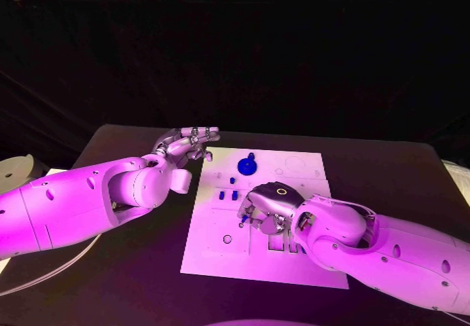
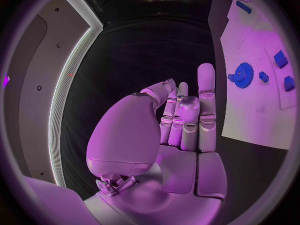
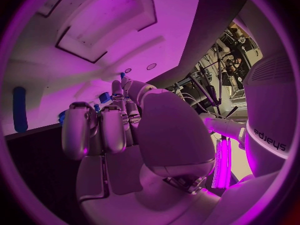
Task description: Assemble the parts on the task board
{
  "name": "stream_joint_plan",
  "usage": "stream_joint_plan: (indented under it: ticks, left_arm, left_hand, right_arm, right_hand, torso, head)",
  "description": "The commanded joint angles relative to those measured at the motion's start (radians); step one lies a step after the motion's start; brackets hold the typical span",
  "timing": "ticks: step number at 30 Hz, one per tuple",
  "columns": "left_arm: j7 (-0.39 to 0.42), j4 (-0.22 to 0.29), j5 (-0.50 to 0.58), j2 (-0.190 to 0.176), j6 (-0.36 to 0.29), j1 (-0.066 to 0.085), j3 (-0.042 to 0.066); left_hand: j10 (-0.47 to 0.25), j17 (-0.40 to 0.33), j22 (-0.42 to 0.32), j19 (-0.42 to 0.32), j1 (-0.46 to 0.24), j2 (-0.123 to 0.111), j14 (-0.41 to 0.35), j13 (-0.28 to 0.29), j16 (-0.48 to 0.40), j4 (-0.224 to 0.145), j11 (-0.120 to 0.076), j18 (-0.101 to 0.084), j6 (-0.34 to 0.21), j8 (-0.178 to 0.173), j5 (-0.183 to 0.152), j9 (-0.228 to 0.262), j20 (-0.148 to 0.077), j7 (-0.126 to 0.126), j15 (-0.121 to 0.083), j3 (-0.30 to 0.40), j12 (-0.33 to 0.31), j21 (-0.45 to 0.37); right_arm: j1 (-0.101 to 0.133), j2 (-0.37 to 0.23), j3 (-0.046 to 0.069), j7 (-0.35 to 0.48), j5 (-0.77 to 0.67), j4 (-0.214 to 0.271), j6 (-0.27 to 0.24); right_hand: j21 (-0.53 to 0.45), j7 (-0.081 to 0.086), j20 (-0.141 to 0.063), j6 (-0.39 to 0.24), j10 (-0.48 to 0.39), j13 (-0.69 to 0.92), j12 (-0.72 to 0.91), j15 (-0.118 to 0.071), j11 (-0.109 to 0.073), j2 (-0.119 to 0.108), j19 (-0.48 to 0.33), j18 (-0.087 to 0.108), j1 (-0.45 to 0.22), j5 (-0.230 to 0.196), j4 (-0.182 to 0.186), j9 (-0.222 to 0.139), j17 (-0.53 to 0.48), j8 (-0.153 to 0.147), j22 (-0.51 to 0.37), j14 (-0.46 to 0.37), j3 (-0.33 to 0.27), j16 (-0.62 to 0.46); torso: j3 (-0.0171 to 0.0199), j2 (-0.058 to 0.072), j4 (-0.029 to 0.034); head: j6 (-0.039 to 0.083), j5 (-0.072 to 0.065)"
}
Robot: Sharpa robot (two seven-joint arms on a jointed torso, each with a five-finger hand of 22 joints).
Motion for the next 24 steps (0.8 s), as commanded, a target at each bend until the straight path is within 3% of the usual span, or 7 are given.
stream_joint_plan:
  ticks: [1, 18, 24]
  left_arm:
    - [0.001, -0.002, -0.004, 0.002, 0.024, 0.0, 0.001]
    - [-0.002, -0.006, -0.004, 0.003, 0.029, 0.0, 0.001]
    - [-0.003, -0.005, -0.004, 0.003, 0.031, 0.0, 0.001]
  left_hand:
    - [-0.006, -0.001, -0.001, -0.002, 0.002, -0.009, -0.002, -0.001, 0.0, -0.005, 0.001, 0.008, -0.009, 0.002, 0.003, -0.002, 0.004, 0.0, 0.007, 0.001, 0.003, -0.003]
    - [-0.008, -0.001, -0.003, -0.003, 0.002, -0.009, -0.002, -0.002, 0.0, -0.005, 0.001, 0.008, -0.011, 0.002, 0.004, -0.002, 0.004, 0.0, 0.007, 0.001, 0.004, -0.005]
    - [-0.01, -0.003, -0.004, -0.004, 0.001, -0.009, -0.003, -0.002, 0.0, -0.006, 0.002, 0.009, -0.012, 0.002, 0.004, -0.002, 0.005, 0.001, 0.008, 0.001, 0.006, -0.006]
  right_arm:
    - [-0.004, 0.0, -0.001, 0.015, -0.018, 0.009, 0.02]
    - [-0.007, 0.003, -0.002, 0.0, -0.03, 0.011, 0.048]
    - [-0.01, 0.016, -0.008, -0.003, -0.066, -0.004, 0.063]
  right_hand:
    - [-0.004, 0.007, 0.001, -0.003, 0.001, 0.001, 0.003, -0.002, -0.002, 0.008, 0.001, 0.011, -0.003, 0.004, -0.001, 0.001, -0.001, 0.006, 0.0, 0.049, 0.006, 0.0]
    - [-0.005, 0.007, 0.002, -0.002, 0.002, 0.001, 0.004, -0.001, -0.002, 0.008, 0.001, 0.011, -0.004, 0.004, -0.002, 0.002, -0.001, 0.007, -0.001, 0.049, 0.008, 0.0]
    - [-0.005, 0.007, 0.002, -0.001, 0.003, 0.001, 0.004, -0.001, -0.002, 0.008, 0.001, 0.011, -0.008, 0.004, -0.004, 0.002, -0.003, 0.007, -0.001, 0.049, 0.008, -0.001]
  torso:
    - [0.0001, 0.0, -0.0005]
    - [0.0001, 0.0, 0.0006]
    - [-0.0002, 0.0, 0.0001]
  head:
    - [-0.003, -0.001]
    - [-0.005, 0.001]
    - [-0.009, 0.003]
